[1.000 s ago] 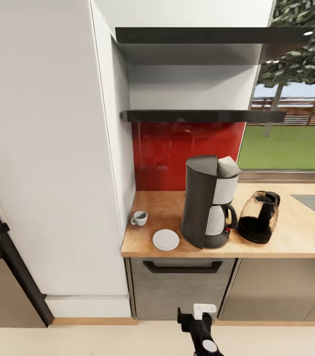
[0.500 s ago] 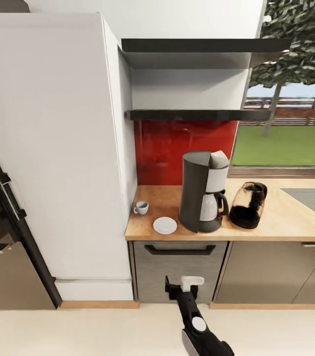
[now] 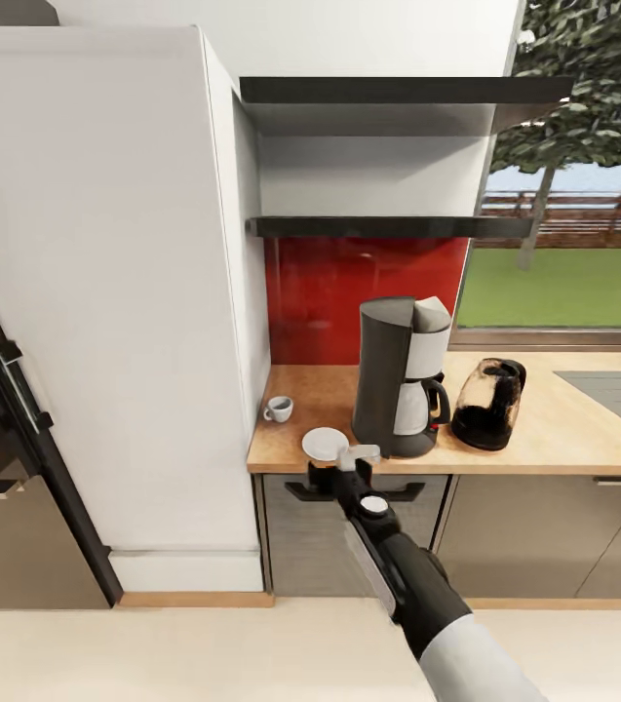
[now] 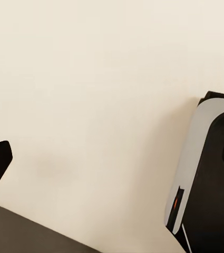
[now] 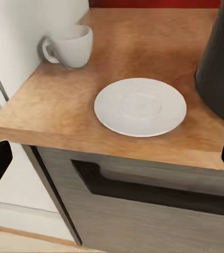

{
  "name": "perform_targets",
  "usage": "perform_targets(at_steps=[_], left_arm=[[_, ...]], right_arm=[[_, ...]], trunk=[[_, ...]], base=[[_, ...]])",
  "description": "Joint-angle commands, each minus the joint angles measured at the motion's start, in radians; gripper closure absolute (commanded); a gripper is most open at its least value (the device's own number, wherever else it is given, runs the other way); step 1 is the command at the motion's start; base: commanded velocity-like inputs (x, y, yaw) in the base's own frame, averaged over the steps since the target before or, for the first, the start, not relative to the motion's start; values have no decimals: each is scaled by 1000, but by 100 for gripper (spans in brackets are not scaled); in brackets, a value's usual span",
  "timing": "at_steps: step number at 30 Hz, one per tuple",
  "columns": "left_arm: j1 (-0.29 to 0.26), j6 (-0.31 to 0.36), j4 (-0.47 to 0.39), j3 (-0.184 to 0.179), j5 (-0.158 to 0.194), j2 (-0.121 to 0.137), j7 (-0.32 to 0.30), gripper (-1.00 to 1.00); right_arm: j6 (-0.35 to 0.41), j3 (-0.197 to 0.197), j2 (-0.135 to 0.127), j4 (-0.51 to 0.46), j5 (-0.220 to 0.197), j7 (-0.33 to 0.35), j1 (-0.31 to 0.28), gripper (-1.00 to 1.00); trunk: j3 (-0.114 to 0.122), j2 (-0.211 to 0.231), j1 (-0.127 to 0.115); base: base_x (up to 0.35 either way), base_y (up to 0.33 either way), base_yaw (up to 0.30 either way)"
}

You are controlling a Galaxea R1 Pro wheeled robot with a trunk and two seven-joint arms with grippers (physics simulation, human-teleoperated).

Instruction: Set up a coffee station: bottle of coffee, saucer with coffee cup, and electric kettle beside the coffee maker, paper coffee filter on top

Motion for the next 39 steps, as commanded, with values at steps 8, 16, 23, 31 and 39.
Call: perform_targets(at_steps=[8,16,23,31,39], left_arm=[[1,0,0,-1,9,-6,-4,-100],[1,3,0,3,13,-5,-4,-100],[1,3,0,3,13,-6,-4,-100],[4,2,0,2,12,-5,-3,-100],[6,2,1,2,11,-6,-4,-100]], right_arm=[[351,1,0,5,-13,-10,-227,-100],[392,1,0,5,-12,-9,-247,-100],[393,-3,0,2,-12,-9,-247,-100],[393,-5,0,3,-11,-9,-247,-100],[393,-8,0,4,-10,-9,-247,-100]], trunk=[[-2,-1,0],[-2,-1,0],[-2,-1,0],[-2,-1,0],[-2,-1,0]], base=[[0,0,0],[110,89,0],[193,163,0],[85,38,0],[204,74,0]])
